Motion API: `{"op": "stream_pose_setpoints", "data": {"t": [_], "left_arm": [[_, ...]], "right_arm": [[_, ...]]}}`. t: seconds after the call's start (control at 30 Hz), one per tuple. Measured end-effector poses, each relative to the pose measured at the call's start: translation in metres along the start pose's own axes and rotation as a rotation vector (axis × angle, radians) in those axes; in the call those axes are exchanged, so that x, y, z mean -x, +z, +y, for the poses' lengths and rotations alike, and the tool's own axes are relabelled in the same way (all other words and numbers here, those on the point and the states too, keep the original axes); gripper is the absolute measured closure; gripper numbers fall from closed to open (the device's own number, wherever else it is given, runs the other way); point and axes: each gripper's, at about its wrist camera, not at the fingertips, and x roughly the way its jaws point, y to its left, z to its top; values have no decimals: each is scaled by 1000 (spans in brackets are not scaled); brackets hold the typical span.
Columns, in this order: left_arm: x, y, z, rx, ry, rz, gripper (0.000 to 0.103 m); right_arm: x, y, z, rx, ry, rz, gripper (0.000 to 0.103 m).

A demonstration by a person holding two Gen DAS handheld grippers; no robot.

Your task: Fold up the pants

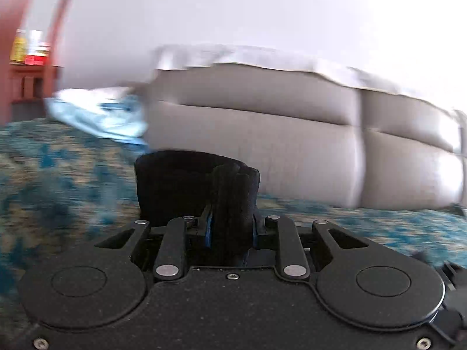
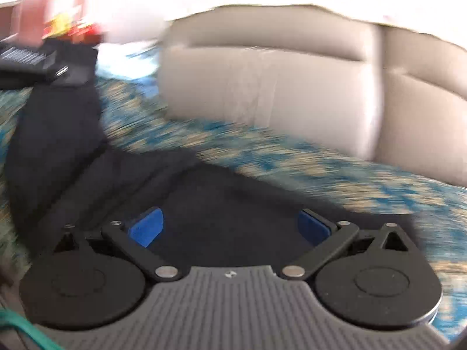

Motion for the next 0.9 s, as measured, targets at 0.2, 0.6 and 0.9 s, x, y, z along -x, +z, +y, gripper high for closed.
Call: {"op": "stream_pose_setpoints", "data": {"t": [0.2, 0.6, 0.9], "left_arm": [[-9, -20, -90, -115, -204, 66, 80], [-5, -107, -197, -345, -499, 323, 41], [11, -73, -114, -198, -450, 272, 19]], "right_arm": [[22, -8, -111, -417, -164, 17, 0], [59, -47, -164, -654, -109, -17, 0], [39, -44, -136, -564, -94, 35, 0]]}}
